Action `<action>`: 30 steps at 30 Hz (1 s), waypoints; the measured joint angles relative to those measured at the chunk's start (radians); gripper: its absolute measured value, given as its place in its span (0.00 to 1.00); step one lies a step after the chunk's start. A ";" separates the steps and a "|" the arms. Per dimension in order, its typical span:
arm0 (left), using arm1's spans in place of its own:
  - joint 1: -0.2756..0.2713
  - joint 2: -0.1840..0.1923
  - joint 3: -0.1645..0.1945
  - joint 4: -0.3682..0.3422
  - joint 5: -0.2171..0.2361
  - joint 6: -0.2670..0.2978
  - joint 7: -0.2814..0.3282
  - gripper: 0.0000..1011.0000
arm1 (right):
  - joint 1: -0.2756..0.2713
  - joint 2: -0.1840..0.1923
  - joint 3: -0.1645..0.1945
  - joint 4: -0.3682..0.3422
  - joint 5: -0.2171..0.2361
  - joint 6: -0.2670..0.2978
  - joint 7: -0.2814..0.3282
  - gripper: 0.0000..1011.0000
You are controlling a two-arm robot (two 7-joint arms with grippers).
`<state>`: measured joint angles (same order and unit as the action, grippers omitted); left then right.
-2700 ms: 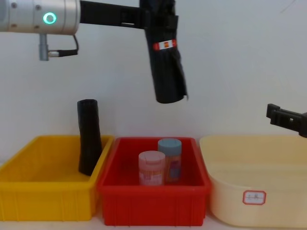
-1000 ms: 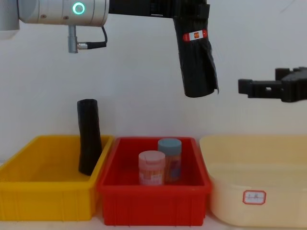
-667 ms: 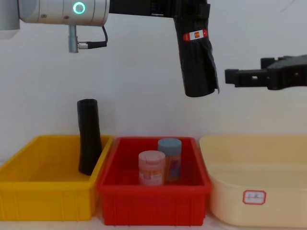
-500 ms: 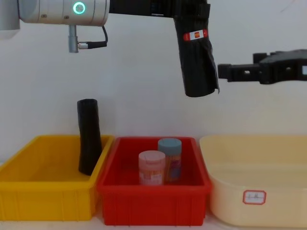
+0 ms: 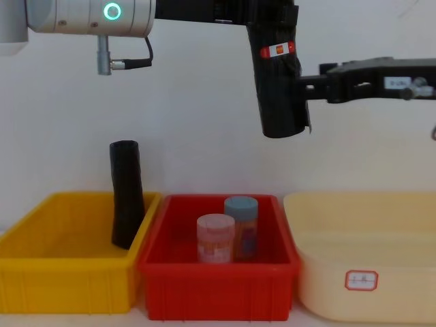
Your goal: Pick up the garbage bag with the one hand and transfer it to the other hand.
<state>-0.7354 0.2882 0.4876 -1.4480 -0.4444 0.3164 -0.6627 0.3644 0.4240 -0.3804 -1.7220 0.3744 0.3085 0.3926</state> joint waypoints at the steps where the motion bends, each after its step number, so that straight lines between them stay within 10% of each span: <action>1: 0.000 0.000 0.000 0.000 0.000 0.000 0.000 0.37 | 0.005 -0.002 -0.003 0.003 0.001 0.000 0.002 0.99; 30: 0.000 0.000 0.000 0.000 0.000 0.000 0.000 0.37 | 0.103 -0.071 -0.070 0.119 0.032 -0.044 0.029 0.99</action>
<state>-0.7354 0.2882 0.4876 -1.4480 -0.4443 0.3166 -0.6628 0.4678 0.3529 -0.4505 -1.6028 0.4067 0.2643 0.4219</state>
